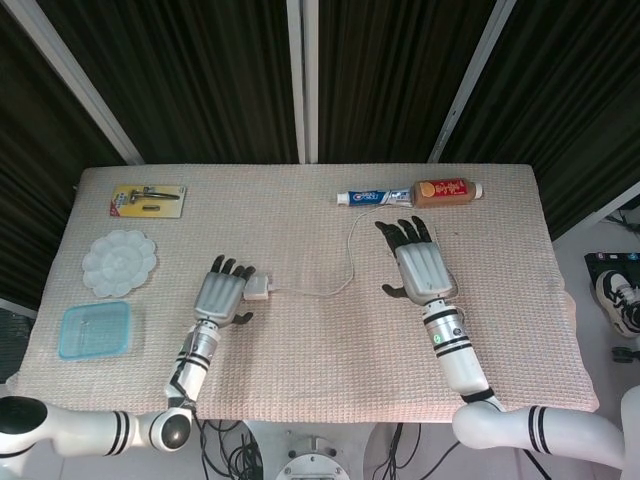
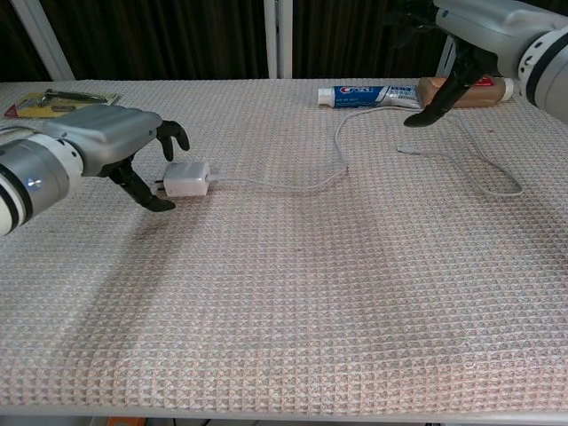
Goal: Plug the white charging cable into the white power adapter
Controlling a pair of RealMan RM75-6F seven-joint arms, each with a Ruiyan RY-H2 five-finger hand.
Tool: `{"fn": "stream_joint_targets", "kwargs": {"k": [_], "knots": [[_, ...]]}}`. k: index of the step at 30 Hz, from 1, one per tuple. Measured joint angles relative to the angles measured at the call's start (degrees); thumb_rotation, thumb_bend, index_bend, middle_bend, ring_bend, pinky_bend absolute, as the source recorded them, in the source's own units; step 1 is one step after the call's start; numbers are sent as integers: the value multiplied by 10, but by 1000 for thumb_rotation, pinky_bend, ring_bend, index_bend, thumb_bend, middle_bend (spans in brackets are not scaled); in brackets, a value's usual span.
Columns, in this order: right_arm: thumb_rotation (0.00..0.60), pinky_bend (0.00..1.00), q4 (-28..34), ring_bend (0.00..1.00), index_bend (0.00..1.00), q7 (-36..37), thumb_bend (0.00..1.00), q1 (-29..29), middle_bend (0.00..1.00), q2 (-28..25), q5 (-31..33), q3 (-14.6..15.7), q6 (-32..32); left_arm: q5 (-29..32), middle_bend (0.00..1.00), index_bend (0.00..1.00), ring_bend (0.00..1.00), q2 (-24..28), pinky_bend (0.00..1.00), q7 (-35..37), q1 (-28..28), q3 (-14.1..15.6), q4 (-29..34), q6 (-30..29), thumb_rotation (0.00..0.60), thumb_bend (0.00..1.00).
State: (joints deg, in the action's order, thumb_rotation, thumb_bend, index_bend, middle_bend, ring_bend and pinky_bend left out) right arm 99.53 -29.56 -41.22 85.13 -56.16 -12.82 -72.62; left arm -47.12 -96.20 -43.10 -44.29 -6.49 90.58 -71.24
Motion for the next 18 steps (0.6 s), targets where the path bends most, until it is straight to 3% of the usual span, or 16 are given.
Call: {"fn": "stream_joint_targets", "kwargs": {"k": [3,9,13,18], "knots": [[600,0,15,82,105,14,10,23,181,-28,-22,15,-12,-36,240,186,97,21,61,23,16,6,10,-18,598,125],[600,0,42,82,114,75,121,82,190,-103,-84,50,-44,-126,246,203,98,120,28,93,79,29,40,-95,600,122],[600,0,49,51,123,142,139,137,189,-156,-139,80,-82,-189,247,207,92,208,5,170,148,60,48,-155,600,123],[600,0,47,0,130,234,155,208,166,-197,-203,119,-133,-221,247,208,79,269,0,254,236,90,46,-212,600,124]]}}
